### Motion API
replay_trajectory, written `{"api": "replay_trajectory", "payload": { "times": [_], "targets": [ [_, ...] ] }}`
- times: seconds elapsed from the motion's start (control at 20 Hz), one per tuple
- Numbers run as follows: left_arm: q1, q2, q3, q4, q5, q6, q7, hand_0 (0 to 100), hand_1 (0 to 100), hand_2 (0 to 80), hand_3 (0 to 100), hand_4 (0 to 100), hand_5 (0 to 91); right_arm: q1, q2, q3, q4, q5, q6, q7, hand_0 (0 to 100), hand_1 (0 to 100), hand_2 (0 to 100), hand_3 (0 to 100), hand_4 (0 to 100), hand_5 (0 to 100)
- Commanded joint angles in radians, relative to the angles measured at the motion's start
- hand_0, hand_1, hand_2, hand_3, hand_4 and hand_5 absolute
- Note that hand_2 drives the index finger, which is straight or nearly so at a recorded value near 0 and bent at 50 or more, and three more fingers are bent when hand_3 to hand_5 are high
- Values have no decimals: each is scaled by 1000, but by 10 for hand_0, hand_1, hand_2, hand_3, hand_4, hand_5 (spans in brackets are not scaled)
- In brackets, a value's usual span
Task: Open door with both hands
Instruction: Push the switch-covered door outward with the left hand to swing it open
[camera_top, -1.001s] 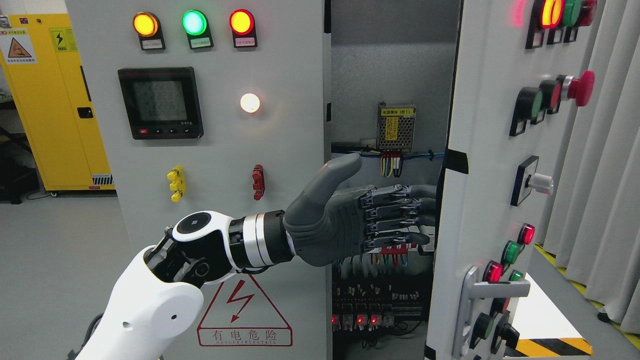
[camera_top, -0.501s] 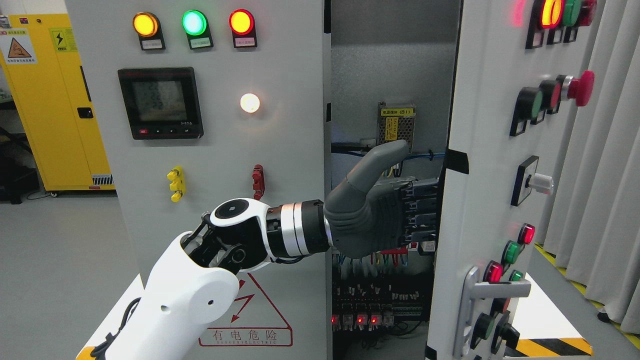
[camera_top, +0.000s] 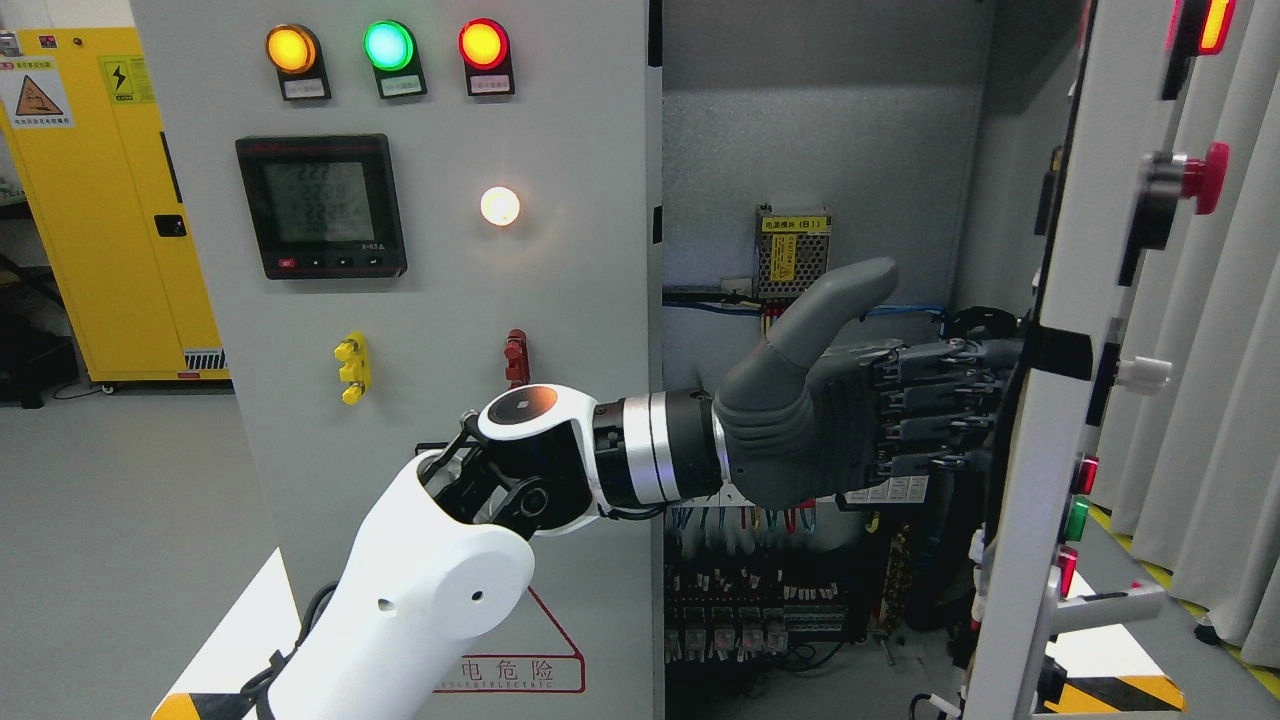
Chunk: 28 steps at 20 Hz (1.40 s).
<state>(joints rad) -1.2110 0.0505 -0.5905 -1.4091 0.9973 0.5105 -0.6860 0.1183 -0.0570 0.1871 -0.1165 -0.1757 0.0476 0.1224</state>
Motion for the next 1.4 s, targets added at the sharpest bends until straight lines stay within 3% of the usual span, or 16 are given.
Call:
{"api": "replay_trajectory", "payload": {
  "times": [0.0,0.55,0.75,0.9,1.25,1.35],
  "targets": [
    [-12,-92,0,-4,1,6,5,0,0,0,0,0,0,0,-3,0,0,1,0,0,201,122,0,0,0,0],
    [-1,-192,-8,-36,-12,20,63,0,0,0,0,0,0,0,-3,0,0,1,0,0,201,123,0,0,0,0],
    [4,-238,-12,-37,-52,20,97,0,0,0,0,0,0,1,-3,0,0,-1,0,0,201,123,0,0,0,0],
    [2,-239,-31,-36,-54,19,124,0,0,0,0,0,0,1,-3,0,0,1,0,0,201,123,0,0,0,0],
    [-4,-241,-94,-30,-66,8,131,0,0,0,0,0,0,0,-4,0,0,-1,0,0,201,122,0,0,0,0],
    [-9,-241,-114,-25,-66,6,164,0,0,0,0,0,0,0,-3,0,0,1,0,0,201,122,0,0,0,0]
  ]
}}
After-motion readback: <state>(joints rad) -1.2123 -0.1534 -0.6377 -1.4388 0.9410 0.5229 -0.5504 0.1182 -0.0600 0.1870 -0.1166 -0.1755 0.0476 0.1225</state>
